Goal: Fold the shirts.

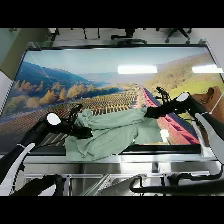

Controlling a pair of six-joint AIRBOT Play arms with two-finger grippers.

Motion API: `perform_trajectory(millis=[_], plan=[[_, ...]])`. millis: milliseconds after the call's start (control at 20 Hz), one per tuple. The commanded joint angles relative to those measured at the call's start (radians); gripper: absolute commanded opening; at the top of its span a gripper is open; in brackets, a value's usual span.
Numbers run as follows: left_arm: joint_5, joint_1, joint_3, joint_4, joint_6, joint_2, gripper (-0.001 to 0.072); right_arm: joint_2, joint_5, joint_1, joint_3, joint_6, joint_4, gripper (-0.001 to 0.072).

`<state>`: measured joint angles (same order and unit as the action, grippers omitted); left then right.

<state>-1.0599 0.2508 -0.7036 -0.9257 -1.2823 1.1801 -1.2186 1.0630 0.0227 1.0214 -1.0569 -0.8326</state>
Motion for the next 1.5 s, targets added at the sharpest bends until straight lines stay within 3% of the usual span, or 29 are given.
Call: perform_trajectory(millis=[0,200,450,650,900,1100,1200,1450], plan=[[0.042,-0.025,0.01,-0.016,-0.005,-0.003,0.0011,-0.029,-0.019,0.003,0.001,0.046,0.034,0.0023],[-0.075,-0.129,-0.112,0.041,0.035,-0.058,0.0009,0.031,0.008,0.005,0.061,0.122,0.155,0.0023],[-0.209,-0.235,-0.538,0.142,0.051,-0.278,0.0009,0.309,0.06,0.022,0.333,0.122,0.203,0.0023],[-0.212,-0.304,-0.925,0.141,0.025,-0.409,0.0009,0.544,0.054,0.067,0.572,0.122,0.235,0.0023],[-0.212,-0.381,-1.264,0.139,0.024,-0.492,0.0009,0.752,-0.021,0.069,0.697,0.122,0.214,0.0023],[-0.206,-0.448,-1.374,0.031,-0.006,-0.502,0.0009,0.782,-0.043,0.069,0.743,0.122,0.173,0.0024],[-0.173,-0.475,-1.323,-0.025,-0.005,-0.502,0.0009,0.756,-0.025,0.069,0.741,0.102,0.121,0.0024],[-0.056,-0.454,-1.024,0.144,0.12,-0.323,0.0009,0.555,0.081,0.069,0.637,0.08,0.125,0.0024]])
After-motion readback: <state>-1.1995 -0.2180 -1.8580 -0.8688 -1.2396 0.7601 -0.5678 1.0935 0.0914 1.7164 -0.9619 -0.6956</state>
